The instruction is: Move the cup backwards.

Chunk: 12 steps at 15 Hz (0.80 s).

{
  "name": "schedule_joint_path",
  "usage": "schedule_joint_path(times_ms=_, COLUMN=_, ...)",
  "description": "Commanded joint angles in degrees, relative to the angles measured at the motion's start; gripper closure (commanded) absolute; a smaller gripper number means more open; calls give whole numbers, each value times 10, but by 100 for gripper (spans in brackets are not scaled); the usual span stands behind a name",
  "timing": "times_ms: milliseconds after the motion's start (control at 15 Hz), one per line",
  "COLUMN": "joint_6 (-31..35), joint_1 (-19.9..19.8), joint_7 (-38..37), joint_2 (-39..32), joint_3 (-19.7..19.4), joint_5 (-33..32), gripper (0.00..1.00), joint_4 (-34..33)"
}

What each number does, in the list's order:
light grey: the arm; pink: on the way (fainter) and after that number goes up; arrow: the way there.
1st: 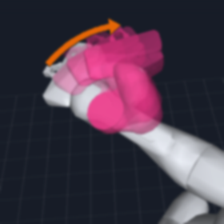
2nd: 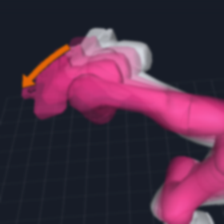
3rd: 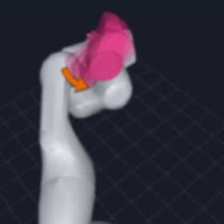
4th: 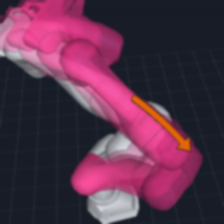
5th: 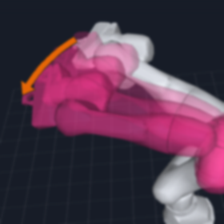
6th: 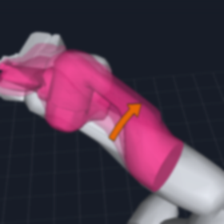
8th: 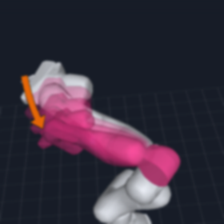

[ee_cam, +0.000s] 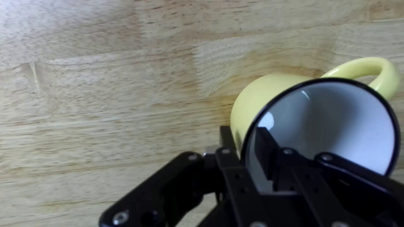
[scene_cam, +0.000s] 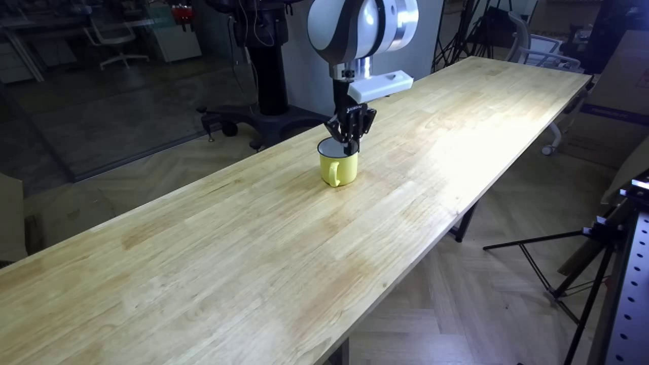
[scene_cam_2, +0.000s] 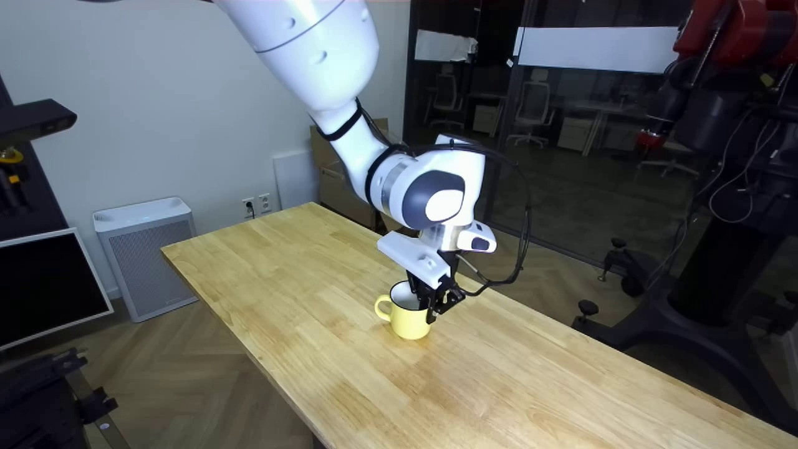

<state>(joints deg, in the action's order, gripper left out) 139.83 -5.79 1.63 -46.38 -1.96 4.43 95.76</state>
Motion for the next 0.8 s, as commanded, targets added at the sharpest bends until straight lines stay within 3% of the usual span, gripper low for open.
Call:
schedule_joint_path(times_ms=0, joint_6=-8, joint_1=11, joint_7=-30, joint_2=10, joint_3=-9, joint_5=-5, gripper=45, joint_4=-6)
schedule_joint_path(times_ms=400, joint_6=-7, joint_1=20, joint_7=-51, joint_2=53, joint_3=-9, joint_5=1, gripper=4, joint_4=34)
schedule_joint_path(times_ms=733, joint_6=15, joint_1=29, joint_7=-80, joint_2=121, joint_3=-14, joint_5=4, gripper=0, joint_4=109)
